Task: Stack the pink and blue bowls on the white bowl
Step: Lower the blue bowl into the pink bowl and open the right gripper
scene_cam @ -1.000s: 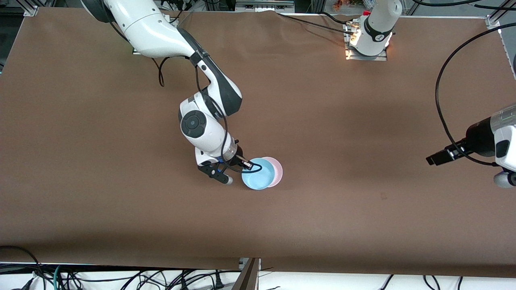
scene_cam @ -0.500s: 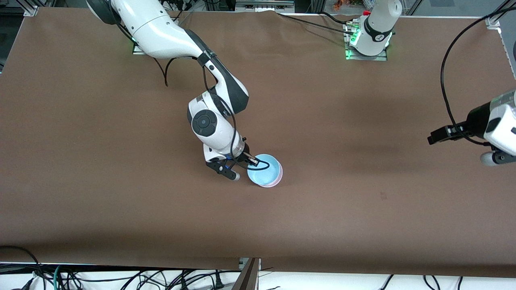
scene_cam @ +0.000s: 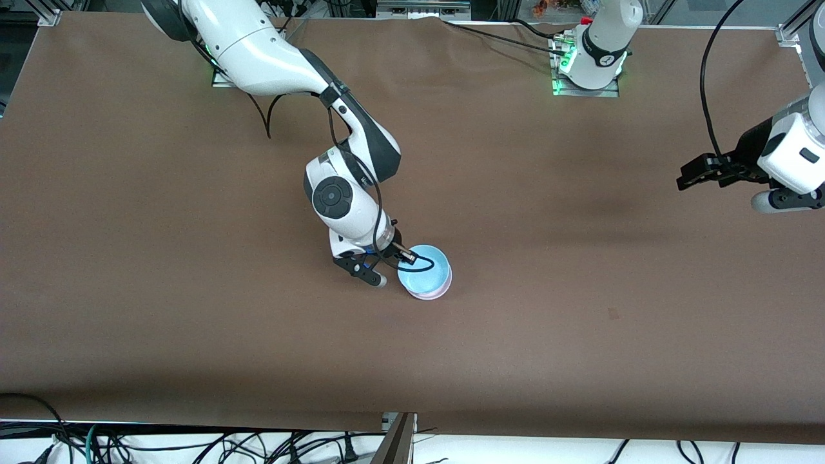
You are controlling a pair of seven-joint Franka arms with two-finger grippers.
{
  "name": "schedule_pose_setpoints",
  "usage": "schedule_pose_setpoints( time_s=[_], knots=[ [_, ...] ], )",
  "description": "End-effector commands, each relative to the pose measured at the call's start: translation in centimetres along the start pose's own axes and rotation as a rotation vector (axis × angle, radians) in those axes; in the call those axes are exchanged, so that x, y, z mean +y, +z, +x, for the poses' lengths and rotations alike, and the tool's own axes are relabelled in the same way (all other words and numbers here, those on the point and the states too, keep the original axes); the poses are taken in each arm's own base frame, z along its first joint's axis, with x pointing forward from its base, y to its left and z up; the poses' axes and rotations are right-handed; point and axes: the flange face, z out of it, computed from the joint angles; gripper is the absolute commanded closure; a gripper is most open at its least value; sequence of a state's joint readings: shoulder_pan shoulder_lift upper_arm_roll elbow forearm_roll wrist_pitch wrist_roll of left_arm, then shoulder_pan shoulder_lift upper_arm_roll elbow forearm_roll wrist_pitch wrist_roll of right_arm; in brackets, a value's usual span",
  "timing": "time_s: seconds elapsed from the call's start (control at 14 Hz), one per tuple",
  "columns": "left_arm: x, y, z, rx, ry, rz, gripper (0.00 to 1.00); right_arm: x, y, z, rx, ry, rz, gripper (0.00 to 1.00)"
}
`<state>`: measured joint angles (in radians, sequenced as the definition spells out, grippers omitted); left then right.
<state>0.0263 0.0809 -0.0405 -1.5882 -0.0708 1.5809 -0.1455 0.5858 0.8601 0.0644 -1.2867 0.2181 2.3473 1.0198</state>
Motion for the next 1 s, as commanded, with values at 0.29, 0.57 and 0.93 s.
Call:
schedule_pose_setpoints(
  time_s=[0.29,0.57,0.93],
  knots=[
    [-0.9,0.2,-0.2,0.018,0.014,0.021,0.0,-0.9,0.6,-0.6,0.006,0.017,0.022,1.0],
    [-0.9,0.4,0.0,0.017,0.014,0.021,0.0,-0.9,0.7,-0.6,0.006,0.017,0.02,1.0],
    [-0.9,-0.6,0.9,0.039,0.011,0.015,0.0,-0.9,0.4,-0.4,0.006,0.013,0.021,0.0]
  ],
)
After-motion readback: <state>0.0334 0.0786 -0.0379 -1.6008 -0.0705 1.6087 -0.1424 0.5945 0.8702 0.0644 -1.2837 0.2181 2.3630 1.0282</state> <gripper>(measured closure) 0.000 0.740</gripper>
